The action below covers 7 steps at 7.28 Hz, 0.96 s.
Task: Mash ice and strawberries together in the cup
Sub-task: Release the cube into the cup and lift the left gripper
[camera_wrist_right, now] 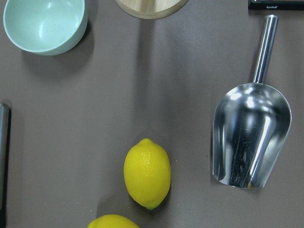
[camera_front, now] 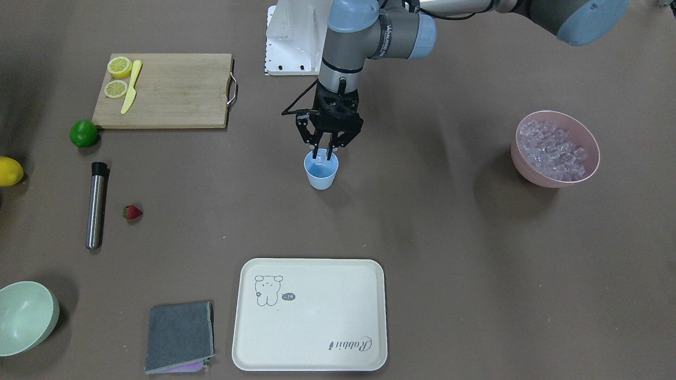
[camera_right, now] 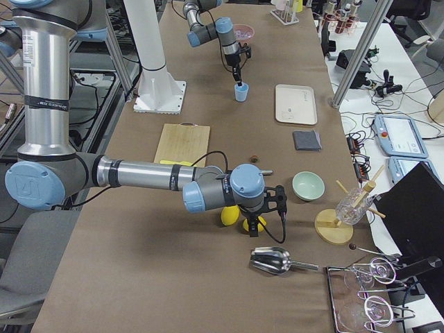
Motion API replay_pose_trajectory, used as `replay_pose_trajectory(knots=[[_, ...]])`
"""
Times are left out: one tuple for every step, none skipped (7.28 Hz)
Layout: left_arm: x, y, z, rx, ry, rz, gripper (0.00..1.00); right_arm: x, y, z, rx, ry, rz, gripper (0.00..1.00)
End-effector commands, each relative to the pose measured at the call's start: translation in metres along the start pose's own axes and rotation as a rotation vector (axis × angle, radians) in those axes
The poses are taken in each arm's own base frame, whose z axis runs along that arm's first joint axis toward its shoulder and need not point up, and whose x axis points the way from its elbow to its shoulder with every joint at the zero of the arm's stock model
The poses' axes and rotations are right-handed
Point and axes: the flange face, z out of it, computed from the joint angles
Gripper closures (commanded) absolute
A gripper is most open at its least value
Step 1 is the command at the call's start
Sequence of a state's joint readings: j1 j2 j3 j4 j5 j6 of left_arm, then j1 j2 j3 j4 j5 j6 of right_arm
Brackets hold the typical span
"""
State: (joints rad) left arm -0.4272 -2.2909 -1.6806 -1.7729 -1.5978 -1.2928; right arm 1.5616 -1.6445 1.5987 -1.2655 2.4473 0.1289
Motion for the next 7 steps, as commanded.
replay_pose_trajectory(knots=[[0.002,-0.001,-0.006,0.002,0.008,0.006,0.03,0.000,0.001,0.000,0.000,0.001,0.000,0.00],[-0.011,-0.014,-0.022,0.018,-0.003,-0.003,0.03,-0.003,-0.001,-0.002,0.005,0.000,-0.006,0.00],[-0.043,-0.021,-0.052,0.015,-0.072,0.043,0.03,-0.004,-0.002,-0.003,0.007,0.000,-0.008,0.00],[-0.080,-0.035,-0.089,0.007,-0.149,0.134,0.03,-0.004,-0.002,-0.003,0.007,0.000,-0.008,0.00],[-0.130,-0.044,-0.102,-0.042,-0.218,0.130,0.03,-0.003,-0.002,-0.003,0.006,0.000,-0.007,0.00],[-0.187,-0.051,-0.108,-0.047,-0.283,0.106,0.03,-0.003,-0.001,-0.002,0.005,0.000,-0.006,0.00],[-0.238,-0.040,-0.108,-0.068,-0.347,0.105,0.03,-0.003,-0.002,-0.002,0.005,0.000,-0.006,0.00]])
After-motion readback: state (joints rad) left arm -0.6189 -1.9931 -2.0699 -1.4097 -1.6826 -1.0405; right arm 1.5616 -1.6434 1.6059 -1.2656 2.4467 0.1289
